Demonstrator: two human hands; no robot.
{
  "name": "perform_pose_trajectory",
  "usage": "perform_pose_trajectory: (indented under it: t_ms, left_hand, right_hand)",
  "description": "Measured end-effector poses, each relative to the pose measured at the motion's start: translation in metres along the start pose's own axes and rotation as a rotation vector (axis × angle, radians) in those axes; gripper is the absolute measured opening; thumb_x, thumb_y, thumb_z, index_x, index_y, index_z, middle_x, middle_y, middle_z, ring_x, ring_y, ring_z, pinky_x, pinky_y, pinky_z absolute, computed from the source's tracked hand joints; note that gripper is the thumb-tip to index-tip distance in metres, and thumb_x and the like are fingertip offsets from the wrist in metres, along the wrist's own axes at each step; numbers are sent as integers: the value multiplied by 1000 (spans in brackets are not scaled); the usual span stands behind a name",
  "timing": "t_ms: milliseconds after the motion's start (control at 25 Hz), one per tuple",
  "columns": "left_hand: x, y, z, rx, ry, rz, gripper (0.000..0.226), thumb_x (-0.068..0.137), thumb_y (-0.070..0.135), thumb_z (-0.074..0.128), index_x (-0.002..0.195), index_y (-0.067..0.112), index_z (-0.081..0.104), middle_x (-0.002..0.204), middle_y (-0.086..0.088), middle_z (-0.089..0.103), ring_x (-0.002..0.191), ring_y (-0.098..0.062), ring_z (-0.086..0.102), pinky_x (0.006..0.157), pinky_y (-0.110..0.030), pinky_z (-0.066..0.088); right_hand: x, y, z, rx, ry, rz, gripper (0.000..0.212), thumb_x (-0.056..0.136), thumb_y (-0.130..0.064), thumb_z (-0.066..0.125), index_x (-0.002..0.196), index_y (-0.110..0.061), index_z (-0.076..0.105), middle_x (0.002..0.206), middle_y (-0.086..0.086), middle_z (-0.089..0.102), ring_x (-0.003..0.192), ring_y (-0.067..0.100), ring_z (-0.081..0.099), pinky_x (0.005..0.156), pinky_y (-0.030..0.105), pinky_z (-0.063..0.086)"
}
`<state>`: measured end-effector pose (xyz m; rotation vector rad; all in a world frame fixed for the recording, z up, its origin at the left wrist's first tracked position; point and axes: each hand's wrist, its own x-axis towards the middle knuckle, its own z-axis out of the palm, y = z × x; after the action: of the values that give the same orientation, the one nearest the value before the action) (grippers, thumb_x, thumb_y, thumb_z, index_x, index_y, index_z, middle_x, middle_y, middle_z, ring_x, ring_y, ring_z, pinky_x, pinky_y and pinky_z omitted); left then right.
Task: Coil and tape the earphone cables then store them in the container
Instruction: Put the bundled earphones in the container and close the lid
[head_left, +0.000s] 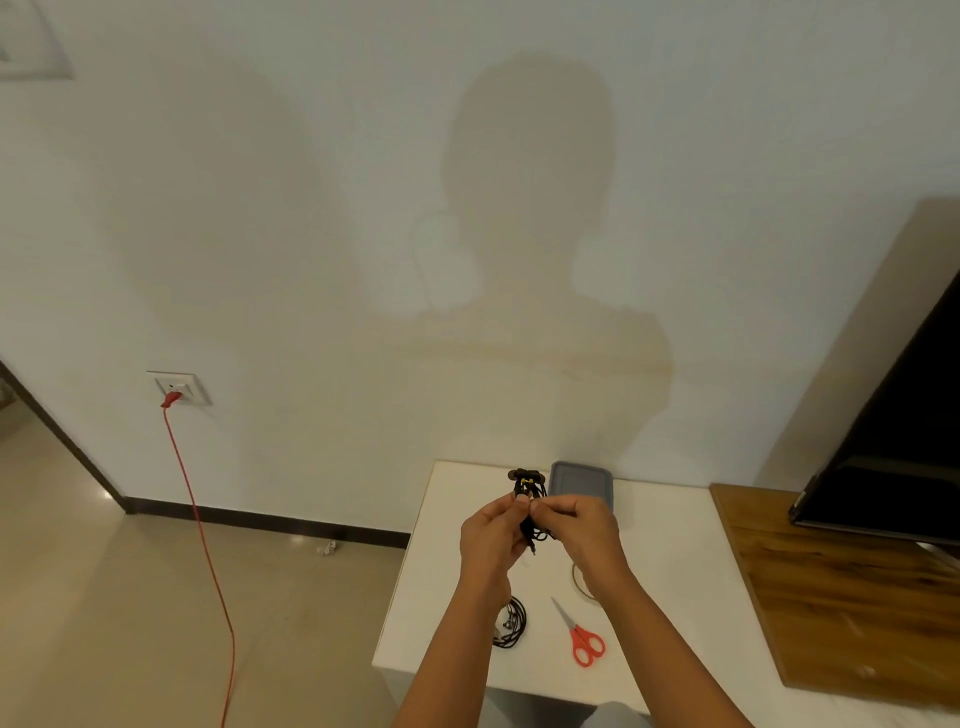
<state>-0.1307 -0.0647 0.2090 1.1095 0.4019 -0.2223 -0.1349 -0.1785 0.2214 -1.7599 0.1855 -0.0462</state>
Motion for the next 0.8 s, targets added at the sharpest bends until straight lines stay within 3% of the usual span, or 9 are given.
perform_pose_trajectory:
  t_ms: [120, 320, 520, 800]
  left_hand:
    - [-12, 10, 0, -24, -62, -29, 17, 87, 13, 68, 104, 9, 71, 97, -10, 75, 91, -22, 71, 71, -25, 56]
    - [-24, 17, 4, -36, -45, -42, 23, 84, 10, 69, 106, 3, 70, 100, -15, 74, 91, -28, 73, 73, -34, 59]
    - [-35, 21, 15, -31, 16, -16, 18, 86, 17, 64, 96, 4, 72, 95, -15, 74, 83, -29, 74, 74, -36, 60]
    - [-35, 33, 8, 29, -103, 8, 20, 92, 11, 61, 107, 0, 66, 104, -16, 73, 89, -28, 74, 79, -37, 60]
  right_hand:
    - [-4, -9, -9, 97, -87, 49, 10, 84, -19, 70, 79, -23, 77, 81, 2, 76, 80, 10, 70, 71, 20, 50]
    - [-12, -18, -18, 37, -181, -26, 10, 86, -19, 69, 89, -16, 77, 84, 3, 76, 81, 10, 70, 69, 16, 49]
    - [-16, -25, -18, -35, -118, -71, 6, 81, -17, 72, 80, -18, 78, 79, 3, 75, 73, 7, 68, 63, 15, 51]
    - [-10, -29, -23, -22, -151, -45, 12, 82, -19, 71, 81, -9, 76, 74, 4, 70, 70, 11, 63, 68, 22, 46]
